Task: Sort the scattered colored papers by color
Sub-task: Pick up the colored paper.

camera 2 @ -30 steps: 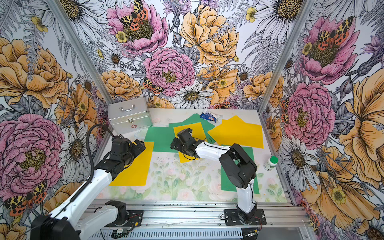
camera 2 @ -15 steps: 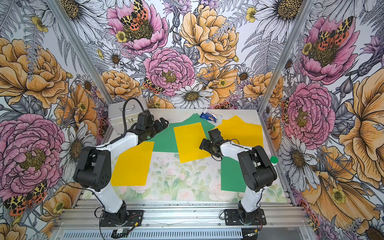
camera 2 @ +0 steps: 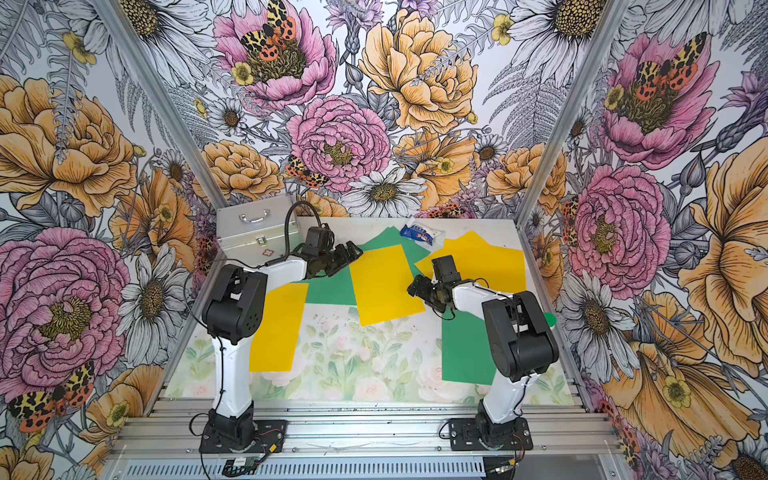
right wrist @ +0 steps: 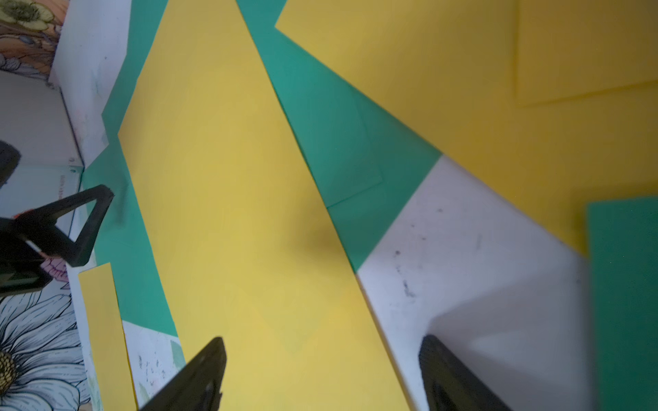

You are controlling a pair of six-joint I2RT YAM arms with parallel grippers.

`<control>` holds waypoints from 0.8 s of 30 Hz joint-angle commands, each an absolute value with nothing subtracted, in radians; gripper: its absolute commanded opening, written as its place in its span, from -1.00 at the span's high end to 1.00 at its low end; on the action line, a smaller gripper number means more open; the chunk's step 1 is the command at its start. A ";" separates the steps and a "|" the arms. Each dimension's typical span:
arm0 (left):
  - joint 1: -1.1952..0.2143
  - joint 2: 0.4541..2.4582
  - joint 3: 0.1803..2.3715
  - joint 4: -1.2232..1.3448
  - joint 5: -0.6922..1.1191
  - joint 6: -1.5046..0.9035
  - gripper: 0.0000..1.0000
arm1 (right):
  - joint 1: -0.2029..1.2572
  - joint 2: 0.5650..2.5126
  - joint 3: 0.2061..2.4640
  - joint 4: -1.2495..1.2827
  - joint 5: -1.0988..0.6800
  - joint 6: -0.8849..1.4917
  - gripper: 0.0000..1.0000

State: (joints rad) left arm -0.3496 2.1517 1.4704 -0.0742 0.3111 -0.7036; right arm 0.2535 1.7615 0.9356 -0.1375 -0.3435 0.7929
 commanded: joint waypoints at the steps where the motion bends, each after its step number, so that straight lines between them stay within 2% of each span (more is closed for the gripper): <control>1: -0.363 2.188 1.483 -0.051 0.341 -0.713 -0.97 | 0.255 1.838 0.889 -0.148 -0.427 0.810 -0.64; 11: -0.380 2.241 1.477 -0.041 0.370 -0.745 -0.97 | 0.253 1.885 0.886 -0.068 -0.532 0.818 -0.52; 17: -0.395 2.256 1.472 -0.034 0.376 -0.757 -0.97 | 0.252 1.886 0.897 0.018 -0.603 0.858 -0.34; 19: -0.397 2.259 1.470 -0.031 0.380 -0.759 -0.97 | 0.253 1.880 0.903 0.026 -0.608 0.866 -0.19; 20: -0.396 2.260 1.468 -0.031 0.381 -0.759 -0.97 | 0.252 1.873 0.906 0.026 -0.606 0.865 0.01; 24: -0.397 2.251 1.460 -0.028 0.381 -0.756 -0.97 | 0.248 1.848 0.920 -0.015 -0.581 0.849 0.52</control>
State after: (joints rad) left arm -0.3817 2.2101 1.4776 0.0090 0.3534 -0.7376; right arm 0.2481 1.8542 0.9157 0.0212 -0.5896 0.8490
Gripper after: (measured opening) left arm 0.982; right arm 0.270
